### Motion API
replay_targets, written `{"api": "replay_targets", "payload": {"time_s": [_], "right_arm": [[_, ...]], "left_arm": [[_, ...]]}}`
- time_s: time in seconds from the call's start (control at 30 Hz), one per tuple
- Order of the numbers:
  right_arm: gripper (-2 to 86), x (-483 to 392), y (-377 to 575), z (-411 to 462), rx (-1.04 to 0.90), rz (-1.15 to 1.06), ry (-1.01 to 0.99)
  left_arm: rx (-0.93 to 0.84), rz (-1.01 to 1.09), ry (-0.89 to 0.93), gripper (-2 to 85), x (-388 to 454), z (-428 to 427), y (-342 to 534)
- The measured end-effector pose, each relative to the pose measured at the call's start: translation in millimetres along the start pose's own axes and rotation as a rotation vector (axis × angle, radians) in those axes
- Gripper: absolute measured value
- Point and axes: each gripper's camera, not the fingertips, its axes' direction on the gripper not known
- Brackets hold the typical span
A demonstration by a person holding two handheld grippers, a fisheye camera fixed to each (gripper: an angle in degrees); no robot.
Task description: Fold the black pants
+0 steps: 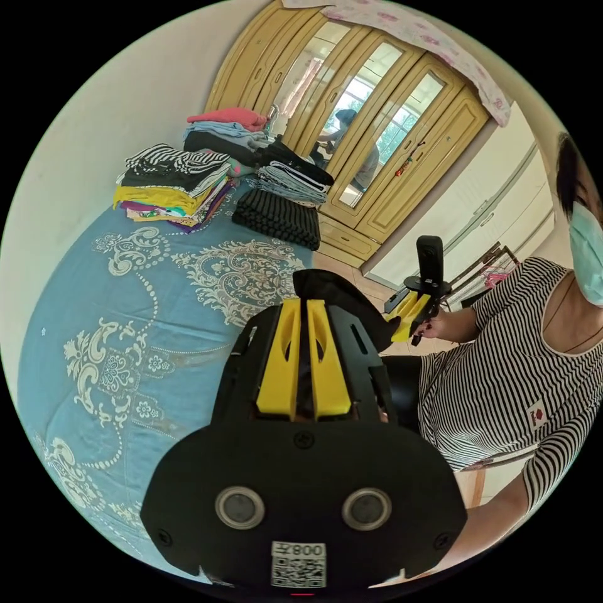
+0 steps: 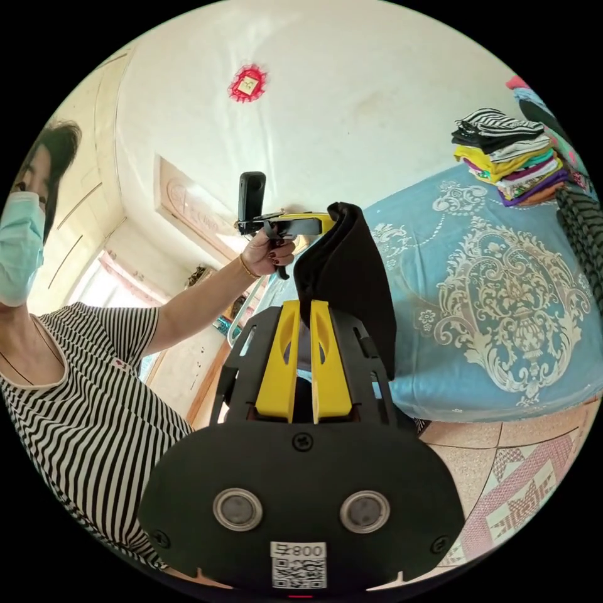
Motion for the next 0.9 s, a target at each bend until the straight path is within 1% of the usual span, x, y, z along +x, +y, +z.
{"api": "replay_targets", "payload": {"time_s": [0.23,0.33,0.57,0.67,0.77,0.8,0.83,0.9], "right_arm": [[2.8,-47,-32,115,-0.150,-0.065,-0.148],[2.8,-63,-47,163,-0.211,-0.090,-0.182],[2.8,-81,-74,265,-0.339,-0.108,-0.218],[2.7,-84,-82,308,-0.391,-0.101,-0.220],[2.8,-83,-90,354,-0.447,-0.091,-0.208],[2.8,-82,-92,373,-0.480,-0.090,-0.192],[2.9,-80,-92,395,-0.524,-0.088,-0.164],[3.0,-75,-90,427,-0.601,-0.065,-0.138]], "left_arm": [[0.051,-0.138,0.030,1.7,-46,-26,163],[0.078,-0.198,0.048,1.6,-69,-27,228],[0.082,-0.318,0.066,1.6,-116,-12,363],[0.087,-0.401,0.052,1.5,-137,0,425],[0.103,-0.551,0.009,1.1,-159,14,494],[0.113,-0.654,-0.028,0.8,-167,19,526],[0.139,-0.725,-0.014,0.7,-172,24,557],[0.194,-0.780,0.016,0.6,-171,31,599]]}}
